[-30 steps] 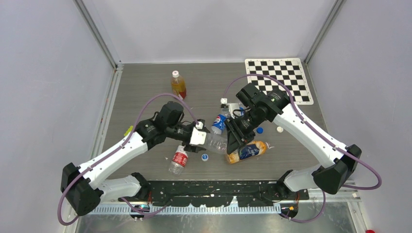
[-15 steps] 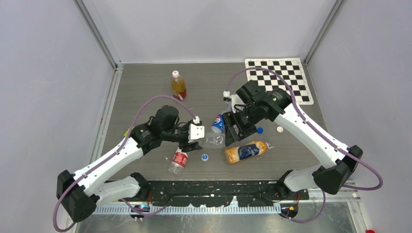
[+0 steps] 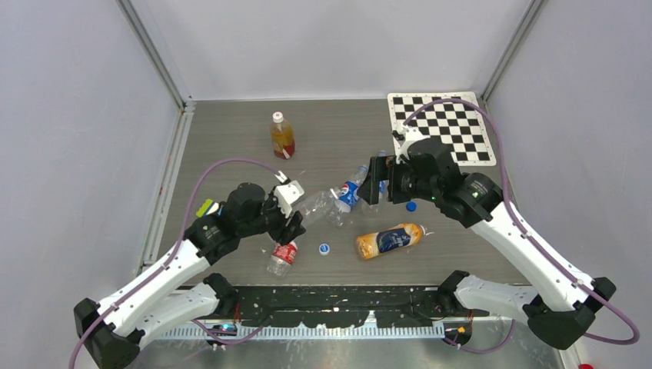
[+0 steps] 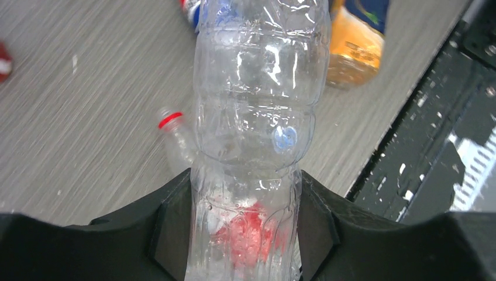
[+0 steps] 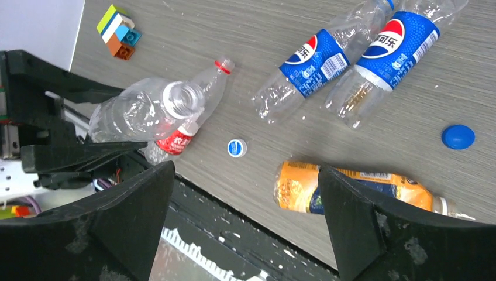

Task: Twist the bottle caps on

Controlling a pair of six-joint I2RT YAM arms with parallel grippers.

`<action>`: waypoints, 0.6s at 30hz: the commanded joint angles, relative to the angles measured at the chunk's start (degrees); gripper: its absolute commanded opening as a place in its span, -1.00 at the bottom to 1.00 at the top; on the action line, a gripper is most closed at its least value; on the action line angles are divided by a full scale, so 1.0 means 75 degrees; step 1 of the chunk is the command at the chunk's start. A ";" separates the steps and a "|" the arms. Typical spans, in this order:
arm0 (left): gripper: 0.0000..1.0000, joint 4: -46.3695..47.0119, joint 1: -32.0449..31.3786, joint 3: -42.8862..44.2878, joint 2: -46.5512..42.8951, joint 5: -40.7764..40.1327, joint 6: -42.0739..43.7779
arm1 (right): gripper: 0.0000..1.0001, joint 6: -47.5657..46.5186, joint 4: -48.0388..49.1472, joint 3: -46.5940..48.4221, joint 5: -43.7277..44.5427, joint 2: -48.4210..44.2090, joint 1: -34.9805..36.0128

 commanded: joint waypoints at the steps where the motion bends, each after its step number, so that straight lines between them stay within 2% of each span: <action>1: -0.36 -0.0187 0.0042 0.0036 -0.0384 -0.1490 -0.1444 | 0.94 0.0590 0.1042 -0.0330 0.0351 0.0525 0.0077; 4: -0.46 -0.0288 0.0042 0.0006 -0.0918 -0.2383 -0.1892 | 0.90 0.0671 0.0842 -0.0350 0.0853 0.1002 0.0749; 6: -0.50 -0.0311 0.0042 -0.0067 -0.1361 -0.2766 -0.1957 | 0.89 0.0716 0.0658 -0.0290 0.1600 0.1376 0.1215; 11: -0.63 -0.0158 0.0042 -0.0495 -0.2850 -0.3877 -0.2077 | 0.85 0.1029 0.0703 -0.0264 0.2204 0.2273 0.2117; 18: -0.71 0.0407 0.0042 -0.1208 -0.4787 -0.4658 -0.1895 | 0.67 0.1346 0.0855 0.0117 0.2869 0.3916 0.3080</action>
